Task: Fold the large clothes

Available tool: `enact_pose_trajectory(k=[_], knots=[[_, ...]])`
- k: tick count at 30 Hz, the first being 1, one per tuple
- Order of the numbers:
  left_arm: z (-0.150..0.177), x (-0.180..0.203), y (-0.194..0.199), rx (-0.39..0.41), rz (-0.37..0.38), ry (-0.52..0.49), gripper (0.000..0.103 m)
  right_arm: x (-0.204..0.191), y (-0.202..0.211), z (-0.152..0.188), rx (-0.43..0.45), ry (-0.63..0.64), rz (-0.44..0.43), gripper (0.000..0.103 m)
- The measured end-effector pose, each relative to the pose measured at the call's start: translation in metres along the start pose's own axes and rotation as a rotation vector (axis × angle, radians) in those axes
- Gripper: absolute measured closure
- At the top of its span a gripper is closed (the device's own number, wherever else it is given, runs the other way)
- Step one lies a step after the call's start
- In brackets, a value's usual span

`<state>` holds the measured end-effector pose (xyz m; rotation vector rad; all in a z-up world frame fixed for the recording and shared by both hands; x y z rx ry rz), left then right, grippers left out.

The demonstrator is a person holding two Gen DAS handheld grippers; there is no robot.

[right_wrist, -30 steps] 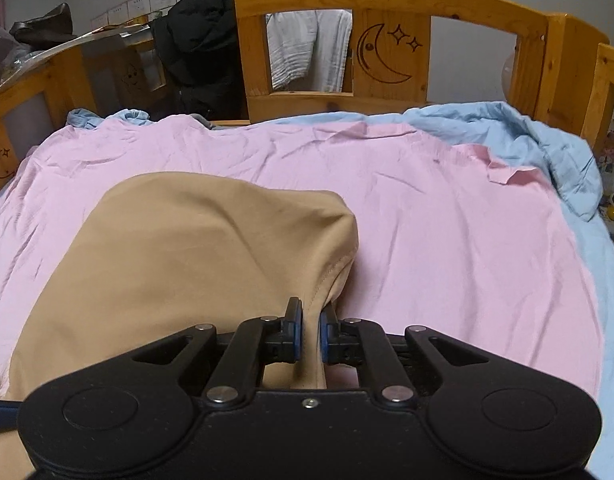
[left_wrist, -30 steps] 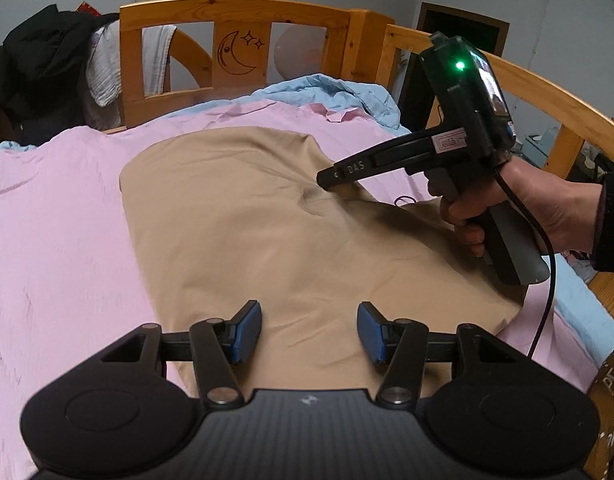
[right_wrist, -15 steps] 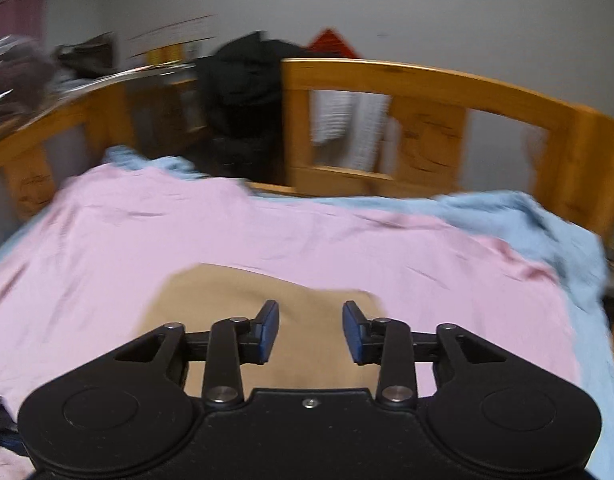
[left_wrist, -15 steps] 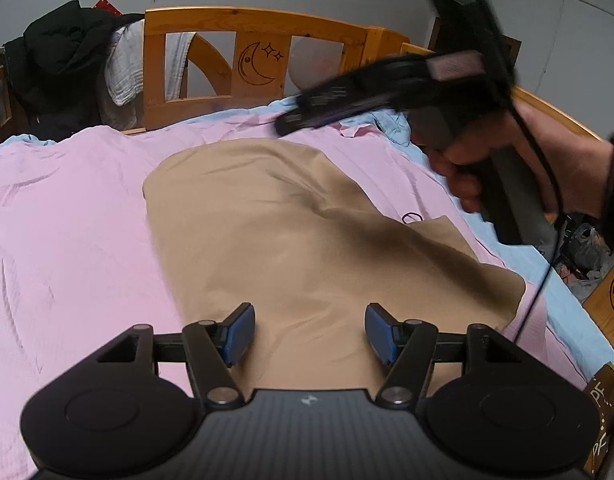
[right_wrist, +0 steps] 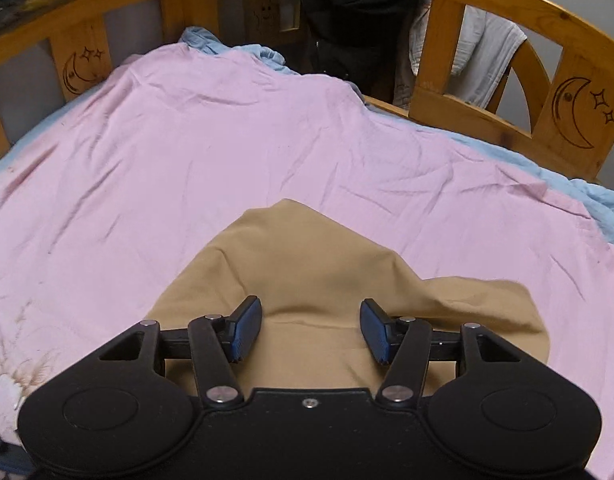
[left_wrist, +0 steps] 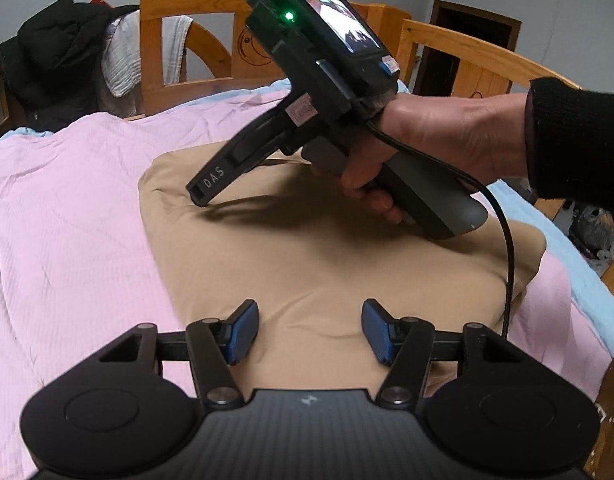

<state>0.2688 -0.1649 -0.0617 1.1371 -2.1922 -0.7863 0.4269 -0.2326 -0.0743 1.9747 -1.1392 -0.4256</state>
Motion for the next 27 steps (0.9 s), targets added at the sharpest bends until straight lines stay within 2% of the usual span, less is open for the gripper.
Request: enact_pose_trajectory(k=[2, 4, 6, 8, 9, 12, 15, 21, 23, 27], knots=[[-0.001, -0.001, 0.006, 0.005, 0.019, -0.007, 0.041, 0.003, 0.006, -0.001, 0.024, -0.017, -0.002, 0.046], [-0.003, -0.006, 0.018, 0.034, 0.055, 0.037, 0.042, 0.011, 0.027, -0.001, 0.092, -0.040, -0.003, 0.052], [-0.005, -0.013, 0.027, 0.066, 0.089, 0.089, 0.042, 0.028, 0.047, 0.004, 0.148, -0.109, 0.025, 0.054], [-0.005, -0.018, 0.030, 0.066, 0.093, 0.105, 0.042, 0.042, 0.062, 0.015, 0.152, -0.171, 0.040, 0.054], [-0.003, -0.017, 0.028, 0.048, 0.082, 0.099, 0.042, 0.044, 0.067, 0.021, 0.142, -0.182, 0.020, 0.054], [0.007, -0.015, 0.026, 0.022, 0.046, 0.049, 0.043, 0.027, 0.081, 0.045, 0.107, -0.124, -0.030, 0.055], [0.011, -0.016, 0.024, 0.006, 0.024, 0.040, 0.041, 0.001, 0.075, 0.070, 0.064, -0.028, -0.017, 0.055], [0.012, -0.014, 0.023, -0.011, -0.005, 0.034, 0.041, -0.001, 0.065, 0.086, 0.083, -0.105, 0.005, 0.054], [0.010, -0.014, 0.030, 0.003, -0.005, 0.053, 0.041, 0.001, 0.084, 0.089, 0.101, -0.161, 0.048, 0.055], [0.014, -0.009, 0.044, 0.017, 0.053, 0.084, 0.041, -0.014, 0.146, 0.123, 0.190, -0.274, 0.091, 0.055]])
Point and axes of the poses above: each gripper's, at about its wrist camera, not at the fingertips, and y roughly against the way its jaws point, x to its right, z to its underside, the point moved 6 cm from there along -y, roughly the way its jaws point, and after that the axes turned 6 degrees about y, right-handed, at the moved point
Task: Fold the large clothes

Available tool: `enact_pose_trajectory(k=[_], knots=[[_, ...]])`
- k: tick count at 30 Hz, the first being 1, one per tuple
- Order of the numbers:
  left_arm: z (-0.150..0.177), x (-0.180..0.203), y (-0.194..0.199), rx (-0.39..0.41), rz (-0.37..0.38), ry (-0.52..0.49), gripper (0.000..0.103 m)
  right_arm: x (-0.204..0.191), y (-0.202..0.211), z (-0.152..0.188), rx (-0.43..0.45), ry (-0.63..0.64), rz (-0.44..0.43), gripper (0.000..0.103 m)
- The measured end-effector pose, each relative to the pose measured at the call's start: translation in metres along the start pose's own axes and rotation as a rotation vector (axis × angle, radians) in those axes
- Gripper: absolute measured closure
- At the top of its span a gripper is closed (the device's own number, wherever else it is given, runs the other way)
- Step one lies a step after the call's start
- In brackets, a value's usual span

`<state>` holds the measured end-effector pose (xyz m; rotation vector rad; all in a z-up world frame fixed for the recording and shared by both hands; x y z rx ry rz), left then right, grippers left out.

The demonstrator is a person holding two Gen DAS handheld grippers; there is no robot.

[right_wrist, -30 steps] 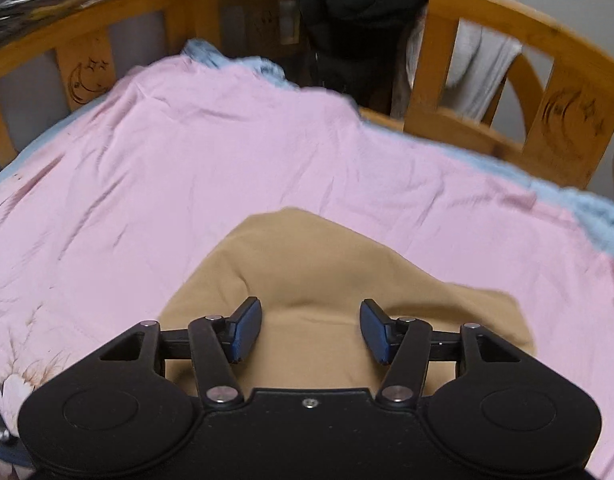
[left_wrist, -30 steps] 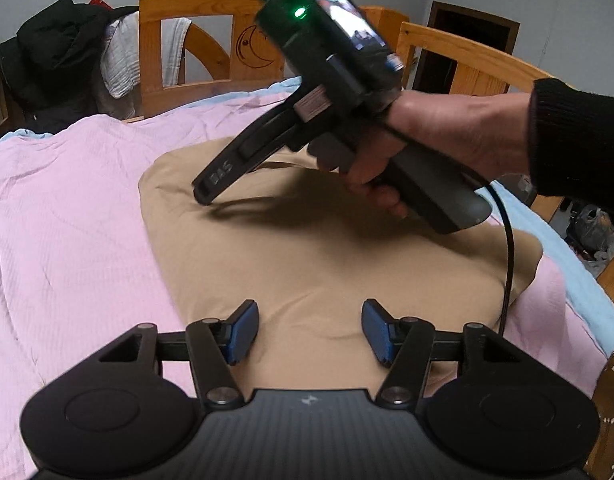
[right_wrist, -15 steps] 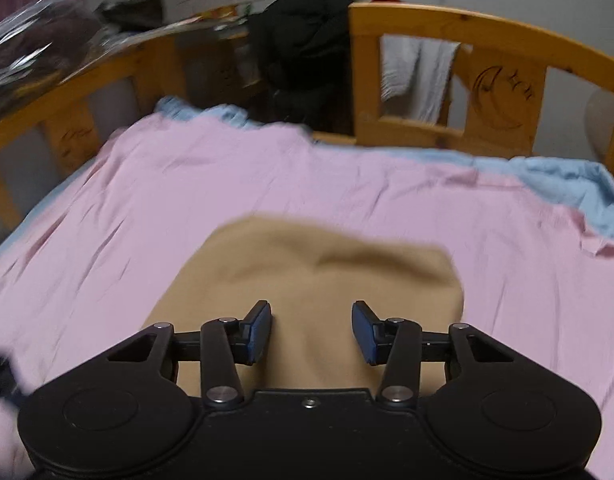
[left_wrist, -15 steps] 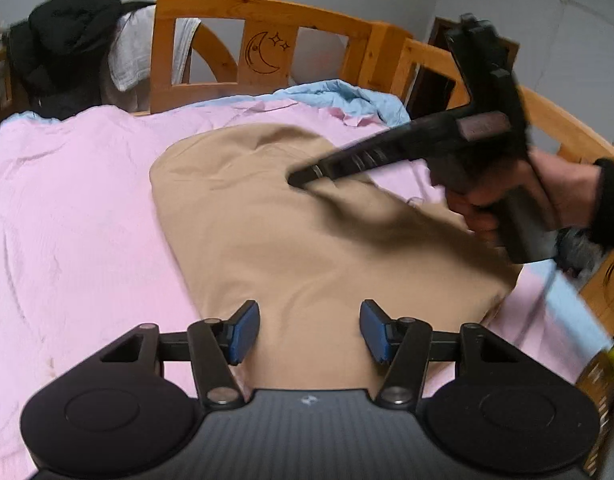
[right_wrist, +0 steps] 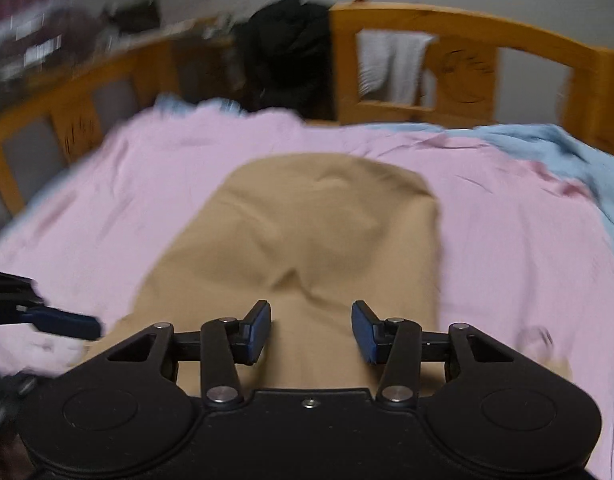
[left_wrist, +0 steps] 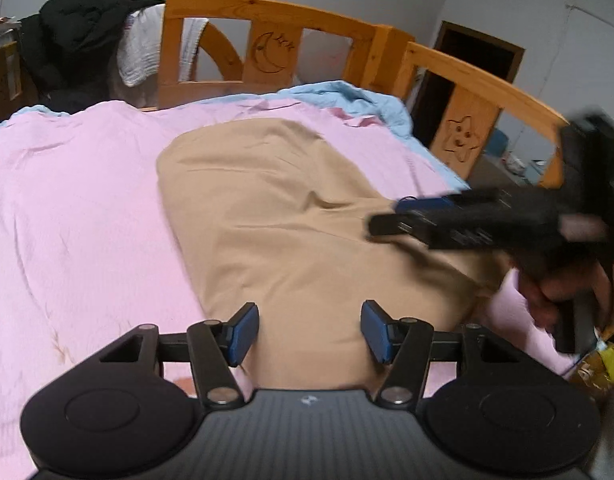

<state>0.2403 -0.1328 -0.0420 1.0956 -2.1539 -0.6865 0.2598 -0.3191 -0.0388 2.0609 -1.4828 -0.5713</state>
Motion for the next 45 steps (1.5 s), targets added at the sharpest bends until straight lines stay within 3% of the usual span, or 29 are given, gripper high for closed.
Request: enact_pose_trajectory(k=[6, 10, 12, 17, 19, 22, 25, 27, 30, 33, 35, 38, 40, 42, 45], knots=[[0.009, 0.001, -0.017, -0.065, -0.071, 0.004, 0.034, -0.005, 0.040, 0.053, -0.001, -0.108, 0.118, 0.055], [0.014, -0.002, -0.014, -0.056, -0.082, 0.014, 0.034, 0.005, 0.064, 0.059, 0.046, -0.209, 0.197, 0.054], [0.015, -0.006, -0.011, -0.056, -0.070, 0.047, 0.032, 0.016, 0.081, 0.066, 0.087, -0.264, 0.253, 0.042], [0.017, -0.013, -0.009, -0.052, -0.055, 0.120, 0.029, 0.066, 0.099, 0.094, 0.049, -0.524, 0.336, 0.042], [0.018, -0.014, -0.009, -0.050, -0.061, 0.127, 0.026, 0.082, 0.101, 0.106, 0.046, -0.657, 0.311, 0.042], [0.018, -0.015, -0.010, -0.052, -0.065, 0.140, 0.023, 0.095, 0.094, 0.117, 0.052, -0.838, 0.190, 0.044], [0.019, -0.016, -0.011, -0.051, -0.071, 0.144, 0.021, 0.095, 0.088, 0.124, 0.061, -0.929, 0.129, 0.056], [0.019, -0.016, -0.011, -0.051, -0.074, 0.142, 0.020, 0.092, 0.084, 0.114, 0.070, -0.880, 0.146, 0.068], [0.019, -0.014, -0.011, -0.051, -0.092, 0.119, 0.019, 0.066, 0.094, 0.087, 0.118, -0.598, 0.240, 0.082], [0.018, -0.012, -0.010, -0.058, -0.111, 0.099, 0.020, 0.025, 0.099, 0.062, 0.202, -0.252, 0.289, 0.085], [0.019, -0.012, -0.010, -0.063, -0.117, 0.101, 0.020, 0.000, 0.096, 0.055, 0.218, -0.128, 0.259, 0.087], [0.019, -0.014, -0.010, -0.069, -0.115, 0.114, 0.020, -0.011, 0.089, 0.059, 0.175, -0.105, 0.230, 0.082], [0.020, -0.015, -0.010, -0.074, -0.111, 0.132, 0.020, 0.000, 0.086, 0.061, 0.147, -0.161, 0.241, 0.064], [0.020, -0.015, -0.010, -0.075, -0.111, 0.133, 0.019, 0.018, 0.084, 0.065, 0.114, -0.276, 0.232, 0.036], [0.020, -0.016, -0.011, -0.076, -0.113, 0.129, 0.019, 0.052, 0.082, 0.083, 0.038, -0.507, 0.159, 0.035]])
Point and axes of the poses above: each gripper's, at about its wrist camera, not at the fingertips, and y roughly against the way its jaws point, x to its right, z to its underside, the point moved 6 cm from there along -y, roughly the way its jaws point, and after that the axes turned 6 degrees about y, right-handed, at the moved point
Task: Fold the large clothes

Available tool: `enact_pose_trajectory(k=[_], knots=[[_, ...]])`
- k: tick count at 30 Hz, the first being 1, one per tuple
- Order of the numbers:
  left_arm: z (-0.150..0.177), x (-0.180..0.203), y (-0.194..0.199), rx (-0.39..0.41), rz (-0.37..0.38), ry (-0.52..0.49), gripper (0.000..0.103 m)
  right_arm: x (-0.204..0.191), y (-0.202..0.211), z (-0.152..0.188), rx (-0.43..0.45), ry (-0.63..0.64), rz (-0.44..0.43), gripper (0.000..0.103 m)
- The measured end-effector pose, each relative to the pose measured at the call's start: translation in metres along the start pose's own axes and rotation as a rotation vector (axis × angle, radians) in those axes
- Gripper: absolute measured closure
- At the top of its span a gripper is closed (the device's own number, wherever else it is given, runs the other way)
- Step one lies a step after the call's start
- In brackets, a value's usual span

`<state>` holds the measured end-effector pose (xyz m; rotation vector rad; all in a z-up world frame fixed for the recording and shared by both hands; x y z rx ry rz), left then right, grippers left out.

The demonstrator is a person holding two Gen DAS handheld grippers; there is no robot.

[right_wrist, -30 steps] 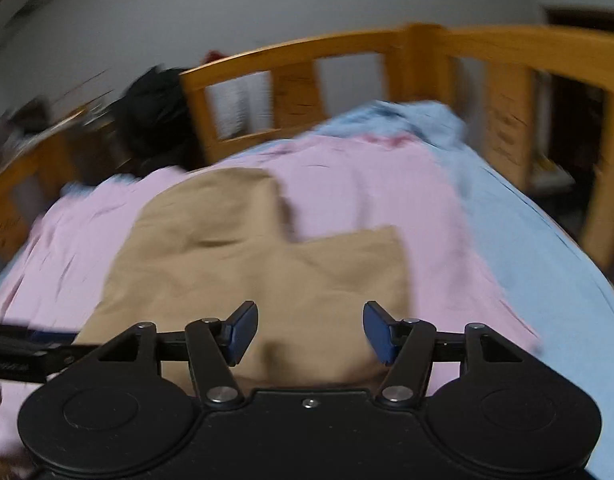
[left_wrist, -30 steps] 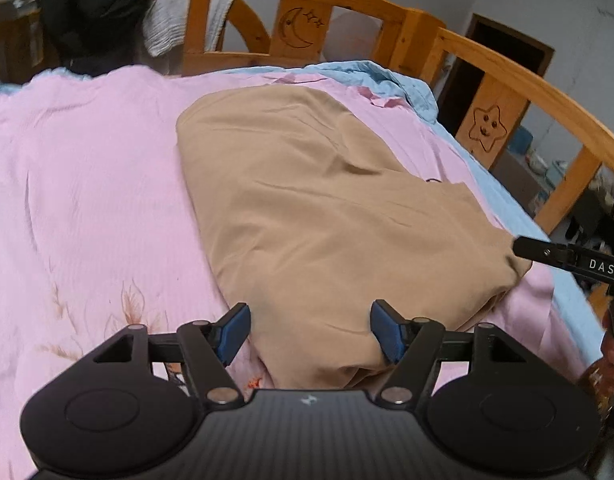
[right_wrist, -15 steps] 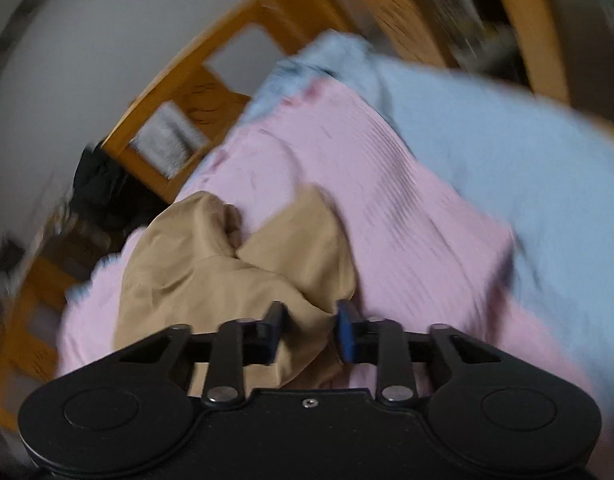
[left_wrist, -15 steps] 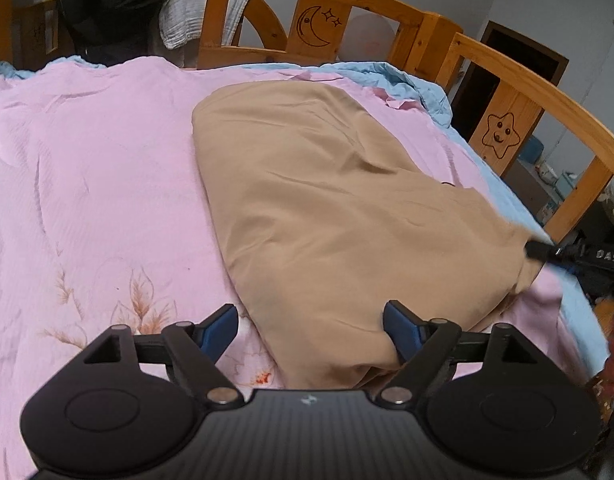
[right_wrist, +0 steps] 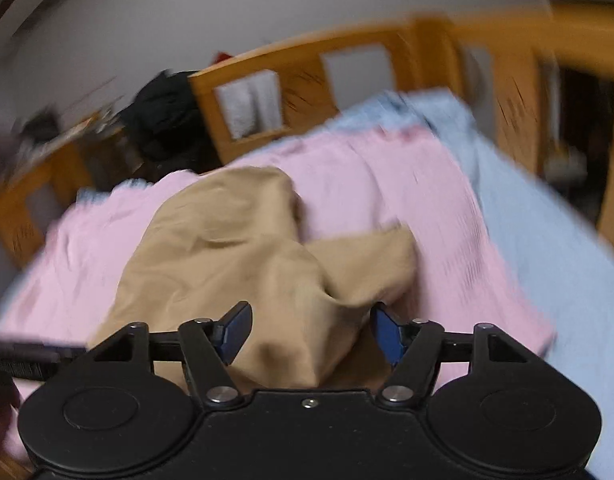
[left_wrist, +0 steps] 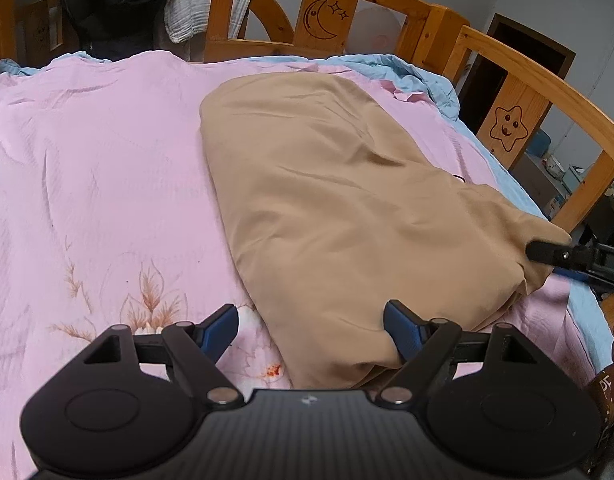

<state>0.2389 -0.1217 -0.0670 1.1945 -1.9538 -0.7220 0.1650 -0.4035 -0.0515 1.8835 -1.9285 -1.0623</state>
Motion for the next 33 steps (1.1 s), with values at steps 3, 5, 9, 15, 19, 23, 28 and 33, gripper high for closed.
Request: enact_pose_trajectory(k=[3, 5, 9, 15, 19, 23, 28, 33], knots=[[-0.001, -0.001, 0.000, -0.007, 0.001, 0.009, 0.019, 0.033, -0.003, 0.011, -0.107, -0.259, -0.063, 0.034], [-0.001, -0.003, -0.001, -0.017, 0.009, 0.025, 0.019, 0.044, -0.002, 0.017, -0.140, -0.392, -0.127, 0.038], [-0.001, -0.004, -0.002, -0.023, 0.017, 0.033, 0.019, 0.042, -0.009, 0.027, -0.207, -0.487, -0.214, 0.041], [0.000, -0.005, -0.004, -0.021, 0.029, 0.054, 0.019, 0.037, -0.024, 0.035, -0.200, -0.490, -0.201, 0.040], [0.000, -0.004, -0.004, -0.019, 0.030, 0.060, 0.019, 0.039, -0.025, 0.028, -0.138, -0.472, -0.175, 0.041], [0.000, -0.004, -0.004, -0.019, 0.030, 0.061, 0.019, 0.022, -0.020, 0.017, -0.085, -0.301, -0.139, 0.072], [0.001, -0.007, -0.002, -0.020, 0.030, 0.066, 0.019, -0.028, -0.013, 0.014, -0.006, 0.118, -0.030, 0.084], [0.001, -0.006, -0.003, -0.020, 0.031, 0.067, 0.019, -0.011, -0.023, 0.017, -0.072, -0.046, -0.072, 0.063]])
Point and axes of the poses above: each gripper's, at about its wrist camera, not at the fingertips, and y roughly against the way its jaws point, x to its right, z to its underside, the point moved 6 cm from there along -y, roughly the way its jaws point, and after that the axes turned 6 degrees about y, right-handed, at the moved point
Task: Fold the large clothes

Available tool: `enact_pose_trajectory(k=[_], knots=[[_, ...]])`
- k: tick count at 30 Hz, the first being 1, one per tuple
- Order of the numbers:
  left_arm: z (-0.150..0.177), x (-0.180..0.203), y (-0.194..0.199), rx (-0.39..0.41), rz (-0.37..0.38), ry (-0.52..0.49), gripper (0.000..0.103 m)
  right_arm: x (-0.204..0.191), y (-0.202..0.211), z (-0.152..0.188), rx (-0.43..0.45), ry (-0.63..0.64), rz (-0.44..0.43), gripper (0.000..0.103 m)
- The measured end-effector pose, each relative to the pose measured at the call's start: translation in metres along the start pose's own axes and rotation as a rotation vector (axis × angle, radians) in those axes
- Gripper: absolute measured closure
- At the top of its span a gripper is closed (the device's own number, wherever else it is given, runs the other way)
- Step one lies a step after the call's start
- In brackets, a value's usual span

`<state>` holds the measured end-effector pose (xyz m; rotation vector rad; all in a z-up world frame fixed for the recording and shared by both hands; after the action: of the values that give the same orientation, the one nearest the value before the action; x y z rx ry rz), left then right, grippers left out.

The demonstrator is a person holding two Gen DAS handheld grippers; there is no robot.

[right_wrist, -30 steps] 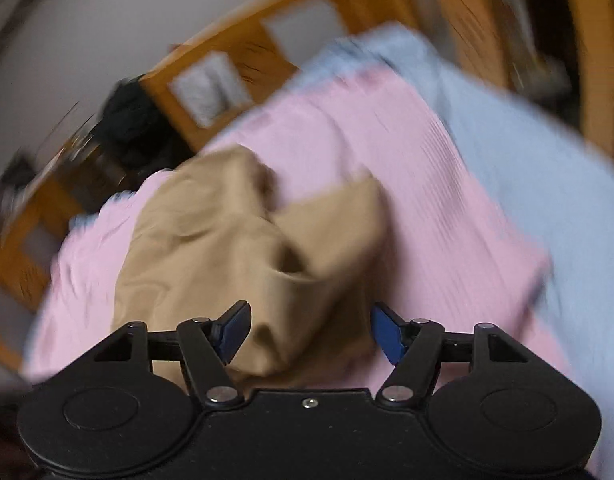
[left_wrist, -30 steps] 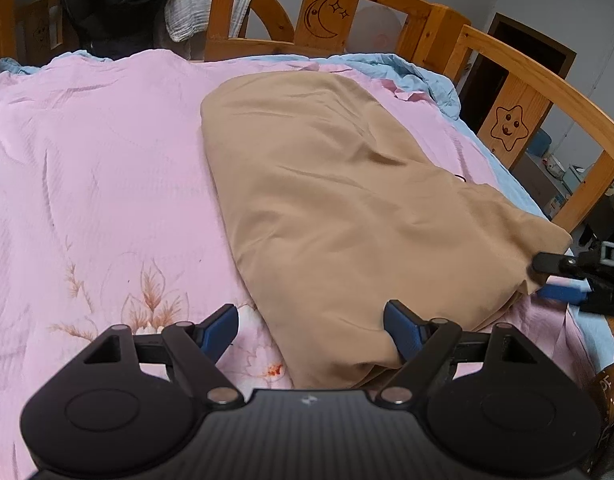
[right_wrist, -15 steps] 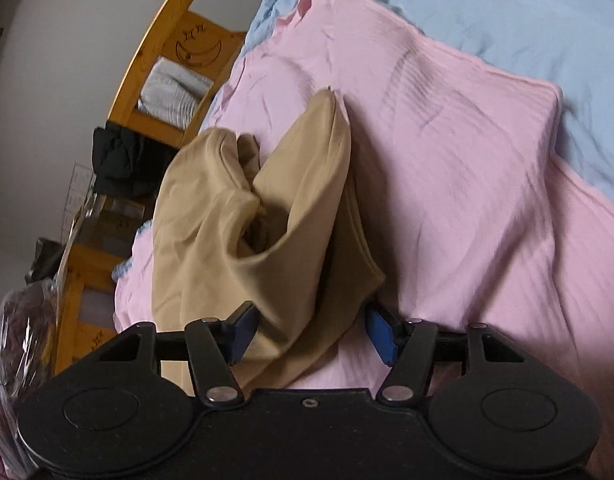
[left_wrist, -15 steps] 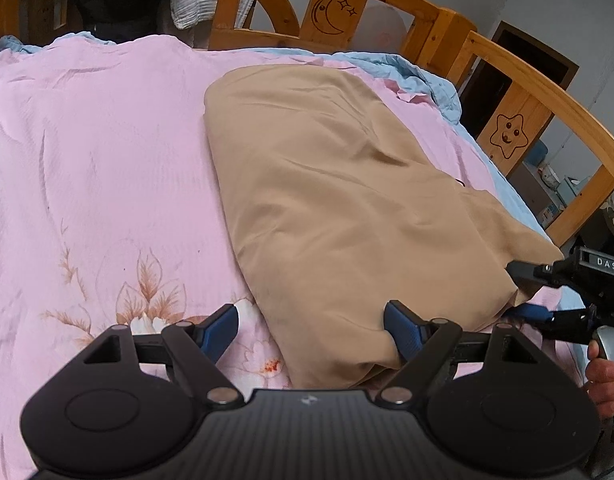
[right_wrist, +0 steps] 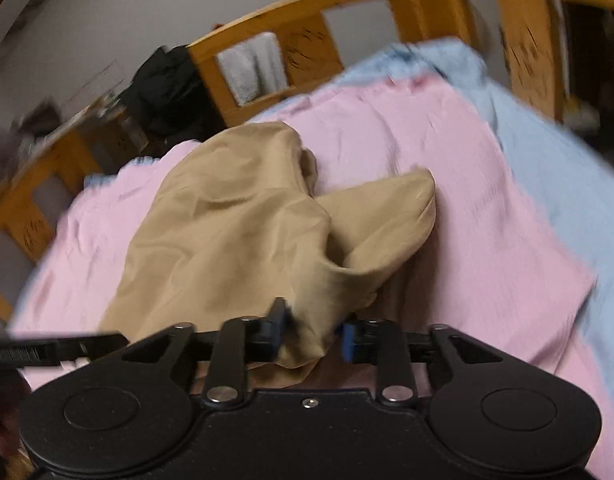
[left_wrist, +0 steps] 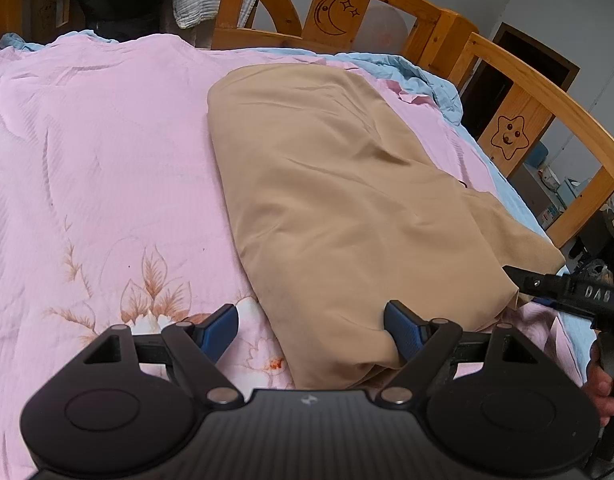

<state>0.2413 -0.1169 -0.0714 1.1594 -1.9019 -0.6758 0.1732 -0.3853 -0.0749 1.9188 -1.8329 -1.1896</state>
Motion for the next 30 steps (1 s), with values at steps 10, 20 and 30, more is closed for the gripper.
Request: enact_pose_trajectory(k=[10, 20, 30], knots=[[-0.021, -0.032, -0.010, 0.013, 0.216, 0.175, 0.021, 0.016, -0.026, -0.006, 0.008, -0.203, -0.162, 0.044], [-0.071, -0.049, -0.075, -0.019, 0.238, 0.282, 0.011, 0.028, -0.039, 0.000, 0.034, -0.291, -0.230, 0.040], [-0.069, -0.006, -0.078, -0.003, 0.077, 0.130, 0.049, 0.015, -0.032, -0.006, 0.058, -0.198, -0.186, 0.074]])
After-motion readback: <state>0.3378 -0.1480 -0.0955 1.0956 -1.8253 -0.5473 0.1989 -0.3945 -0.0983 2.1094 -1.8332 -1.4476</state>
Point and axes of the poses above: each gripper's, at about its wrist camera, not at the fingertips, and y roughly against the way its jaws point, x to its right, z to its underside, the point moved 6 cm from there along -y, roughly the way its jaws point, and after that the axes turned 6 degrees about y, right-handed, at the moved point
